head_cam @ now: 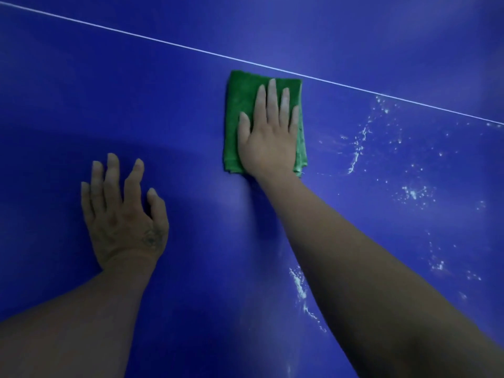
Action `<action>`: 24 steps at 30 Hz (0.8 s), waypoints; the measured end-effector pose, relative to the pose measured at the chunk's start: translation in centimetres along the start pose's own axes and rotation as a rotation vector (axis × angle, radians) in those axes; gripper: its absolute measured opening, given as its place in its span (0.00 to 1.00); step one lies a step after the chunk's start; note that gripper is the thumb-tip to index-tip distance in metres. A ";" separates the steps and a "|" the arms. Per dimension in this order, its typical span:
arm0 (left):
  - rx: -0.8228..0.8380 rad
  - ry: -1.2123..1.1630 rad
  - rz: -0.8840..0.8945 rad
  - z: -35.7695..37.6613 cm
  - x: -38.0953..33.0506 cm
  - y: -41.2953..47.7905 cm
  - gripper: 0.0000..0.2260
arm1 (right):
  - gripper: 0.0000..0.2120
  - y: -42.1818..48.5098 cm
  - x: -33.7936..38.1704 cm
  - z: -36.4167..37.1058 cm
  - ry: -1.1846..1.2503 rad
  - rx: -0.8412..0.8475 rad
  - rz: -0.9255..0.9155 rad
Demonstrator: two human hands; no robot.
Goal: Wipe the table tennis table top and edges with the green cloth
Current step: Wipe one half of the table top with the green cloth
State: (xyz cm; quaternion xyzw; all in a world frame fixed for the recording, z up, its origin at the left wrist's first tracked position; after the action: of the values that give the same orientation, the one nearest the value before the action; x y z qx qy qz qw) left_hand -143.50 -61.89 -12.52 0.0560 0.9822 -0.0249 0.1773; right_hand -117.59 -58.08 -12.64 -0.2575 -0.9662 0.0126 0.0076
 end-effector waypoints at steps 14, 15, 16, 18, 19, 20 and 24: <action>0.009 0.011 -0.007 -0.3 0.1 0.0 0.25 | 0.33 -0.8 -7.3 0.1 -0.013 0.012 0.448; 0.008 0.011 -0.009 -0.3 0.1 0.1 0.25 | 0.33 -1.0 -5.2 0.1 -0.027 0.009 0.398; 0.004 0.008 -0.008 -0.3 0.1 0.1 0.25 | 0.33 -1.4 -2.9 0.1 -0.038 0.003 0.321; -0.009 -0.002 -0.005 -0.2 0.1 0.1 0.25 | 0.34 -3.4 1.4 0.3 -0.027 -0.034 0.136; -0.017 -0.005 -0.002 -0.1 0.0 0.0 0.25 | 0.33 -5.1 3.0 0.4 -0.001 -0.053 0.045; -0.023 -0.007 0.002 -0.1 0.0 0.0 0.25 | 0.33 -7.2 3.8 0.6 0.031 -0.061 -0.039; -0.019 -0.016 0.005 -0.3 0.0 0.0 0.26 | 0.33 -14.1 -0.4 0.7 0.083 -0.029 -0.218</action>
State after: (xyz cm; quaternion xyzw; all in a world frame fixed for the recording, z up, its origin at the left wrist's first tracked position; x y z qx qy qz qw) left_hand -143.57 -61.91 -12.20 0.0565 0.9809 -0.0154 0.1856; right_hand -124.30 -70.49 -12.95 -0.1512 -0.9874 -0.0131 0.0450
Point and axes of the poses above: each hand's wrist, its own y-axis towards the middle knuckle, its own z-axis out of the palm, x = y × z, the point moved 1 cm from there along y, towards the middle knuckle, and after that the axes turned 5 degrees about -y, right-handed, at the moved point
